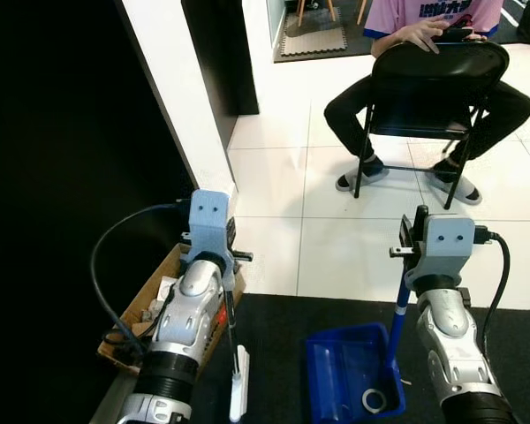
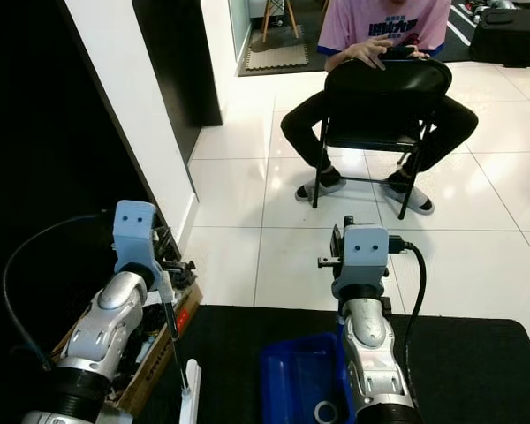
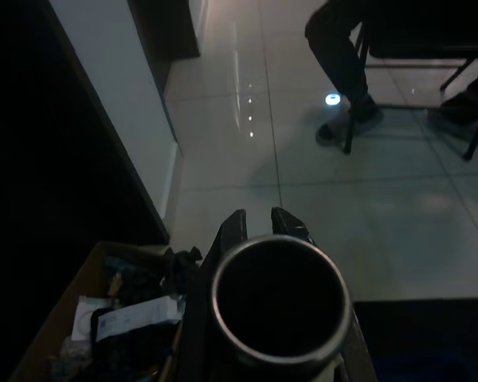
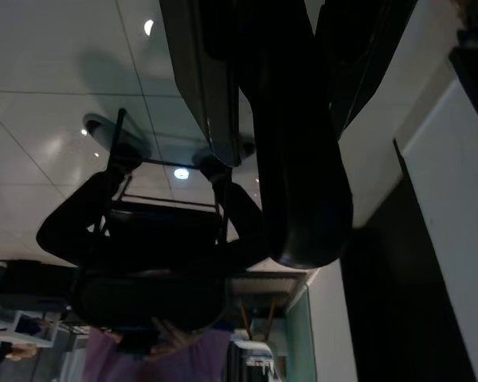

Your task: Sweep floor

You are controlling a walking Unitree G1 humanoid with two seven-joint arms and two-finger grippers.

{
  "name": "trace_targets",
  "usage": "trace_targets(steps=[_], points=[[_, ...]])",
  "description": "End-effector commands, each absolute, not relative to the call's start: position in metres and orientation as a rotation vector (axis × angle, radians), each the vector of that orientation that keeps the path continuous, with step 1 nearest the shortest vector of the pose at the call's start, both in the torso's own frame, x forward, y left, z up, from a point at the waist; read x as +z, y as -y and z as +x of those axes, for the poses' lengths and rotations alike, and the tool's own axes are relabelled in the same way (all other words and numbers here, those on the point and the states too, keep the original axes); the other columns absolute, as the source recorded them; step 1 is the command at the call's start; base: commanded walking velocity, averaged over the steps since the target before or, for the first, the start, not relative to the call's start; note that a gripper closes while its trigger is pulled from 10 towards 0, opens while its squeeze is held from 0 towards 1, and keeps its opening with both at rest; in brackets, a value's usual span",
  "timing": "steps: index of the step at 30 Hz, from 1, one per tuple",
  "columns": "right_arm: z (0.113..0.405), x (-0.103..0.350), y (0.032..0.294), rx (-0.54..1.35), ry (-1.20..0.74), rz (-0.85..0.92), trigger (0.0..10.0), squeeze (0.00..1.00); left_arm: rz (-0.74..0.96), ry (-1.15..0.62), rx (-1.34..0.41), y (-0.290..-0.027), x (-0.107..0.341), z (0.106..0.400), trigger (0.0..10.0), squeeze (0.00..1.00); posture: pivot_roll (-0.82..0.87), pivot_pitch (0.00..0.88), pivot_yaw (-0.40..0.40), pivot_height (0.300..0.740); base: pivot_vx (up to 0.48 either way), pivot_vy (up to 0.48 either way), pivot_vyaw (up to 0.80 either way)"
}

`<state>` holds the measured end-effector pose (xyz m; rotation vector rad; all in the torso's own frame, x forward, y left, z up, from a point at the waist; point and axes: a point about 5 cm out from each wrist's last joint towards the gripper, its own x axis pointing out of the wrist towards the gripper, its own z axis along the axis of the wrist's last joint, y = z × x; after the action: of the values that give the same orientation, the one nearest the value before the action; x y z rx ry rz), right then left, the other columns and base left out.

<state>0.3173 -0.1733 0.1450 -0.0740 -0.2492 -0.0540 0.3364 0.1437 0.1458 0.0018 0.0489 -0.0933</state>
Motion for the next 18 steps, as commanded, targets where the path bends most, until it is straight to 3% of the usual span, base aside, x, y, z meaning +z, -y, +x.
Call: trace_targets(steps=[1, 15, 18], points=[[0.3184, 0.1599, 0.1655, -0.026, 0.320, -0.034, 10.0, 0.00, -0.006, -0.038, -0.081, -0.1479, 0.1482, 0.3342, 10.0, 0.00, -0.08, 0.126, 0.135, 0.740, 0.000, 0.000, 0.00], [0.3211, 0.1601, 0.1660, -0.024, 0.309, -0.074, 10.0, 0.00, 0.014, -0.047, -0.071, -0.1487, 0.1467, 0.3335, 10.0, 0.00, -0.08, 0.115, 0.131, 0.740, 0.000, 0.000, 0.00], [0.3213, 0.1607, 0.1670, -0.025, 0.310, -0.073, 10.0, 0.00, 0.015, -0.050, -0.070, -0.1483, 0.1463, 0.3337, 10.0, 0.00, -0.08, 0.113, 0.131, 0.740, 0.000, 0.000, 0.53]])
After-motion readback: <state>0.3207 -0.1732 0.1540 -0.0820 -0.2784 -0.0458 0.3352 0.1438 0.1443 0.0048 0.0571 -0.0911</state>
